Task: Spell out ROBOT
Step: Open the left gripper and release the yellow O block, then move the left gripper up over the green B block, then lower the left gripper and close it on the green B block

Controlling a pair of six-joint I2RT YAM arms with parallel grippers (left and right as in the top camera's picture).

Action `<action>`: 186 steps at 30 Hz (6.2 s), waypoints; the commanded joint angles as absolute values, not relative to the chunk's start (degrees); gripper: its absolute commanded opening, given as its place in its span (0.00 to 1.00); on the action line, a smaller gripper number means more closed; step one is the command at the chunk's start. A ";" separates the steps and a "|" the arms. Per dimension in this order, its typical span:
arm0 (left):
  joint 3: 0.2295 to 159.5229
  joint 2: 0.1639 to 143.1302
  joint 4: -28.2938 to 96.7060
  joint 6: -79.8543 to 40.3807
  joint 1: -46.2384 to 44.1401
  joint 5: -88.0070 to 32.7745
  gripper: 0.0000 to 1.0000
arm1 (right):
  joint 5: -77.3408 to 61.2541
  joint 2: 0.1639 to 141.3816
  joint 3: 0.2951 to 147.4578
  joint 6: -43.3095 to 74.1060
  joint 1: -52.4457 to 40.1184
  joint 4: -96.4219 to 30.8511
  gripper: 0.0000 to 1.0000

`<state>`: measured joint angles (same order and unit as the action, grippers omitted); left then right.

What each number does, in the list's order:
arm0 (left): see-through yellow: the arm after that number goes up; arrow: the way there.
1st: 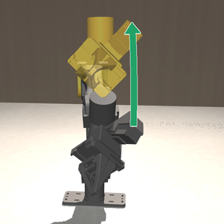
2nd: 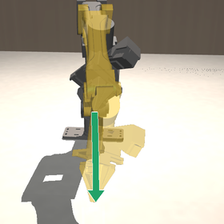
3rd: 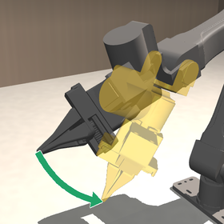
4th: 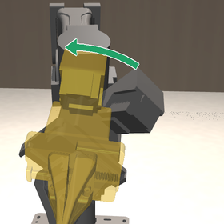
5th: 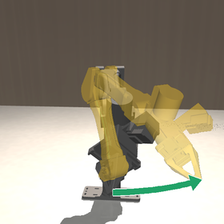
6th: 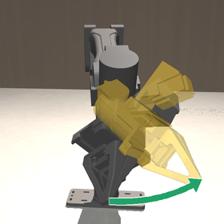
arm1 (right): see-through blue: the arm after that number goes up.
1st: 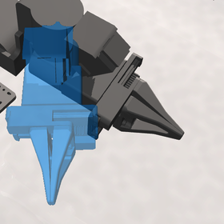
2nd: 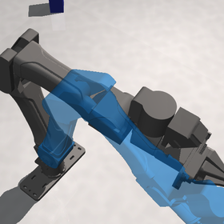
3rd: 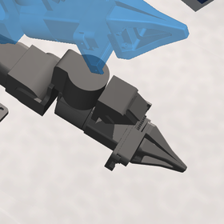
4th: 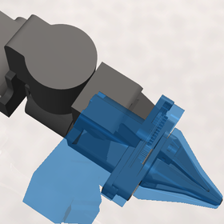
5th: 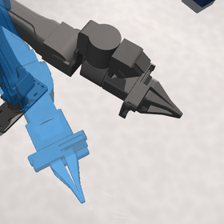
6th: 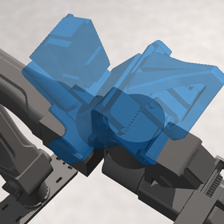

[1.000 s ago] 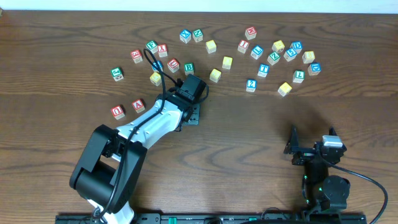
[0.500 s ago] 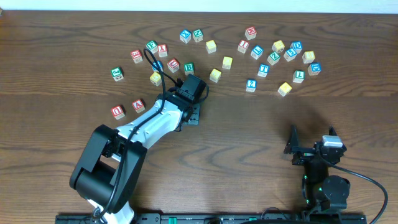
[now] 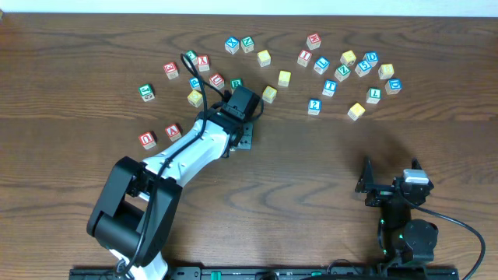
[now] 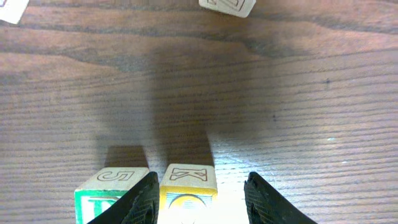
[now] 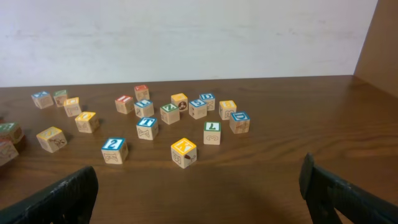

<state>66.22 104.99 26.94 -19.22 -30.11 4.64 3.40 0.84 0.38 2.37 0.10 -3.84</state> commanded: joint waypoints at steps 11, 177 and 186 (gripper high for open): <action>67.48 96.07 27.33 -17.39 -29.91 9.89 0.44 | 3.46 0.51 0.32 2.74 -0.08 -4.08 0.99; 110.61 129.91 40.97 -26.37 -21.28 2.33 0.57 | 3.46 0.69 0.32 2.74 -0.08 -4.05 0.99; 110.61 129.93 41.56 -25.56 -21.28 2.42 0.57 | 3.46 0.69 0.32 2.74 -0.08 -4.05 0.99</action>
